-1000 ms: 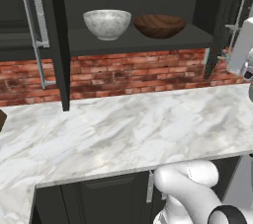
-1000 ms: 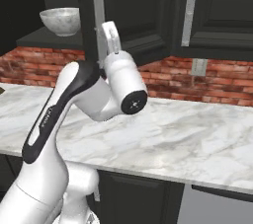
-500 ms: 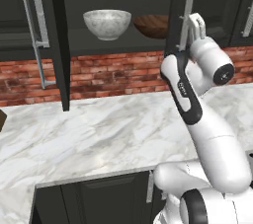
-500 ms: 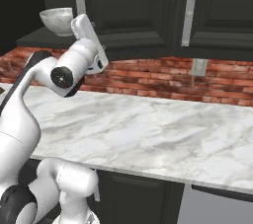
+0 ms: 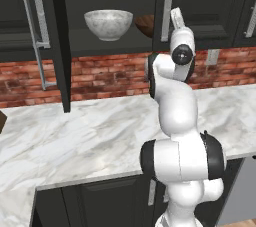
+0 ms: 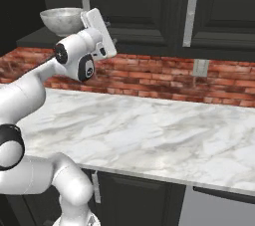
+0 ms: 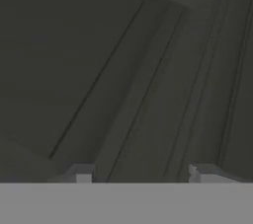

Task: Open the cabinet. Pick the bowls from the counter and place them in the cabinet. Then close the cabinet.

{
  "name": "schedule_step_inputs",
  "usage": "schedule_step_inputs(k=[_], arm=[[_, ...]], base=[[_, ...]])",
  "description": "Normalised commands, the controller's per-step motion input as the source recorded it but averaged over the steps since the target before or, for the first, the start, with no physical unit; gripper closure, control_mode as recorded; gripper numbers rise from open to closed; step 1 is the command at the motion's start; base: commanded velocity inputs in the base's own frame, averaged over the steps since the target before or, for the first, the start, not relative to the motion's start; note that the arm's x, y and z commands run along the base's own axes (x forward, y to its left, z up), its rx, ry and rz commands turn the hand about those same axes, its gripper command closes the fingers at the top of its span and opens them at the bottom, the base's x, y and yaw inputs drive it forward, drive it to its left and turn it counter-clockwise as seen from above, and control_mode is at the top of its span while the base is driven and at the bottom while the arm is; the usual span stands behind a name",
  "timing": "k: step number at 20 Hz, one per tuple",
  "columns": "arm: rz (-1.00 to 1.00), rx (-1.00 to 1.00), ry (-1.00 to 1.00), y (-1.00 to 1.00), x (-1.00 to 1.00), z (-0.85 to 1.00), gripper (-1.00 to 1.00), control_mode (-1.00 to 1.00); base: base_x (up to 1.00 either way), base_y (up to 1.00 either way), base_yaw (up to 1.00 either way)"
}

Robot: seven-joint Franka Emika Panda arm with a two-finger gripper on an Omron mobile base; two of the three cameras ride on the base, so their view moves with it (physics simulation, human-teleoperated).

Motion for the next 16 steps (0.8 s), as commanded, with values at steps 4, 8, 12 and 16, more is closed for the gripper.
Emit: schedule_step_inputs(k=[4, 8, 12, 16], arm=[[-0.01, 0.08, 0.52, 0.0, 1.0, 0.54, -1.0, -1.0], [0.02, 0.06, 0.22, -0.09, 0.6, 0.01, -1.0, -1.0], [0.05, 0.05, 0.0, -0.14, -0.12, 0.48, -1.0, -1.0], [0.07, 0.0, 0.0, 0.0, -0.57, 0.94, -1.0, -1.0]], base=[[0.0, 0.0, 0.0], [0.0, 0.0, 0.0], [0.0, 0.0, 0.0], [0.0, 0.0, 0.0]])
